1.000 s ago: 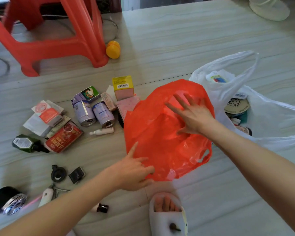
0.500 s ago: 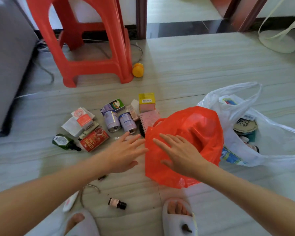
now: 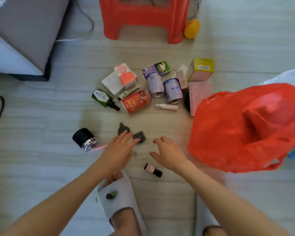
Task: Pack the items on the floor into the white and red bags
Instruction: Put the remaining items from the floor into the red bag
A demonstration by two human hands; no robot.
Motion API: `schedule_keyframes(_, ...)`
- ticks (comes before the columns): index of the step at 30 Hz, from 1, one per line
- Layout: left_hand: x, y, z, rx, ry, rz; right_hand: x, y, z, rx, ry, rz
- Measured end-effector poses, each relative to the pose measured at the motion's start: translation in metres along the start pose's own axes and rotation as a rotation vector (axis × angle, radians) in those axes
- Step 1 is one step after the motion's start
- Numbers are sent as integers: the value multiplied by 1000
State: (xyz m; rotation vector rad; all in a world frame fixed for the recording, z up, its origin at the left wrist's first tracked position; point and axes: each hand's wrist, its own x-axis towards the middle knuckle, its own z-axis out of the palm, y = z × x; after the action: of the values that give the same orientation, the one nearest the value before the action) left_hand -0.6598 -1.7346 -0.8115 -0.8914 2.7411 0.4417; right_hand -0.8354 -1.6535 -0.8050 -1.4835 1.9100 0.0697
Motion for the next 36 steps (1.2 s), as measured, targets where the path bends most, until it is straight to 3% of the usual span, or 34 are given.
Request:
schedule_keyframes(2, 9, -1, 25, -81, -53, -58, -1, 5, 35, -8, -67, 53)
schedule_keyframes(5, 29, 4, 53, -123, 20, -66, -8, 13, 70, -101, -153, 57)
schedule_keyframes(7, 45, 4, 62, -146, -42, -93, -7, 17, 78, -100, -109, -16)
schedule_keyframes(11, 66, 2, 63, -165, 63, -73, 4, 27, 65, -47, 11, -43)
schedule_keyframes(13, 64, 6, 59, -245, 88, -78, 3, 37, 44, 106, 61, 71)
schedule_keyframes(15, 63, 22, 48, -323, 164, -76, -6, 47, 16, 271, 219, 130)
schedule_keyframes(19, 76, 67, 27, -402, 234, 86, -29, 84, -31, 494, 466, 341)
schedule_keyframes(23, 104, 128, 0, -636, 258, 210, -31, 133, -55, 809, 554, 728)
schedule_keyframes(26, 129, 174, -36, -877, 338, 234, -29, 154, -69, 1062, 629, 855)
schedule_keyframes(29, 142, 202, -74, -1172, 409, 146, -27, 166, -89, 1245, 728, 881)
schedule_keyframes(32, 154, 207, -88, -1408, 320, -25, -31, 179, -102, 1333, 784, 907)
schedule_keyframes(36, 172, 206, -75, -1464, 185, -221, -35, 187, -105, 1356, 791, 937)
